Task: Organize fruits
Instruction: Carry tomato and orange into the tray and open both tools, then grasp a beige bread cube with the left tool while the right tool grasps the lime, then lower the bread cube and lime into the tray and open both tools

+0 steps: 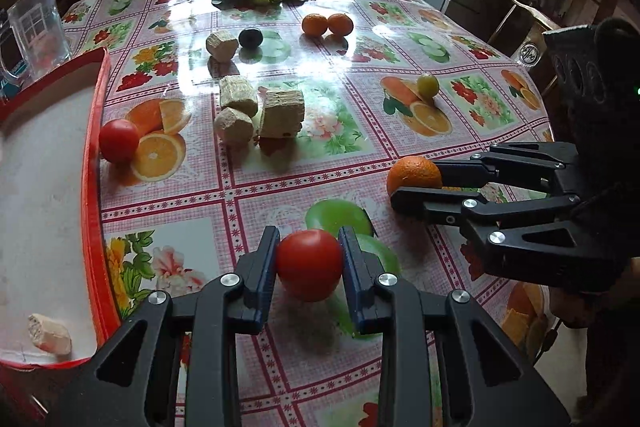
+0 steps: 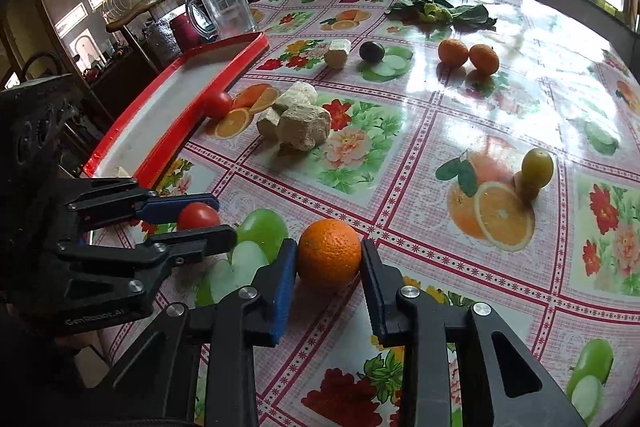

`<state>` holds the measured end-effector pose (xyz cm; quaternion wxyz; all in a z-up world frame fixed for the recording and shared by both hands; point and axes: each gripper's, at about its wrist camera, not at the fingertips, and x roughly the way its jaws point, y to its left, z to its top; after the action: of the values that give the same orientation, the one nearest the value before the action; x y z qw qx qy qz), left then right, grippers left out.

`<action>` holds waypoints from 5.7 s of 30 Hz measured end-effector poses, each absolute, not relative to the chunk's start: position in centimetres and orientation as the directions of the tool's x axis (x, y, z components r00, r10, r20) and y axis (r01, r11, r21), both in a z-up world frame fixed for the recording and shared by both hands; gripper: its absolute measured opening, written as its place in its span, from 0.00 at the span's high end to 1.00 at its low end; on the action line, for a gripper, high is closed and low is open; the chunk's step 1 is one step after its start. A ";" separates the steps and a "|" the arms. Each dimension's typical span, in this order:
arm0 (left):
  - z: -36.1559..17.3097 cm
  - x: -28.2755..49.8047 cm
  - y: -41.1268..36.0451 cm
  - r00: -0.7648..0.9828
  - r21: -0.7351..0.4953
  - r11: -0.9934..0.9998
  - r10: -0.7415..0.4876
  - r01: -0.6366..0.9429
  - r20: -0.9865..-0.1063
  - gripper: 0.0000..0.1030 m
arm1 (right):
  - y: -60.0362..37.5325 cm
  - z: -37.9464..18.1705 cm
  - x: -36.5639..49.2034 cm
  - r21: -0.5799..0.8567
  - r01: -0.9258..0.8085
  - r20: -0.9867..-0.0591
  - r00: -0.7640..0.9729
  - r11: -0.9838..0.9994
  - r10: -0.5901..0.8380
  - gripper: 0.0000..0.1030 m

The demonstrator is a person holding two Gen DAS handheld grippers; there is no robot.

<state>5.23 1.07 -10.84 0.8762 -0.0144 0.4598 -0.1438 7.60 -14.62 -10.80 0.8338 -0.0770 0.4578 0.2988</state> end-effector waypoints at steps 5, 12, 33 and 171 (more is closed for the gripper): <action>-9.1 3.7 2.8 0.575 -0.169 0.960 -0.270 0.224 -0.772 0.73 | -14.2 -9.6 6.8 0.171 -0.575 -0.789 0.407 0.800 0.461 0.69; -7.7 2.2 6.0 0.616 -0.173 0.971 -0.240 0.166 -0.750 0.73 | -11.8 -8.5 6.0 0.203 -0.606 -0.765 0.392 0.769 0.511 0.69; -7.1 0.1 19.8 0.677 -0.204 0.972 -0.073 -0.115 -0.733 0.73 | 4.2 -7.6 4.9 0.239 -0.759 -0.752 0.249 0.605 0.610 0.69; -10.0 4.9 25.0 0.638 -0.219 0.947 -0.020 -0.234 -0.770 0.79 | 9.1 -9.9 10.2 0.195 -0.709 -0.778 0.309 0.677 0.547 0.76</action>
<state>4.88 25.03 -9.95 0.8922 -0.1511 0.4214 0.0600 10.16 9.14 -9.86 0.8036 -0.0921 0.4392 0.3909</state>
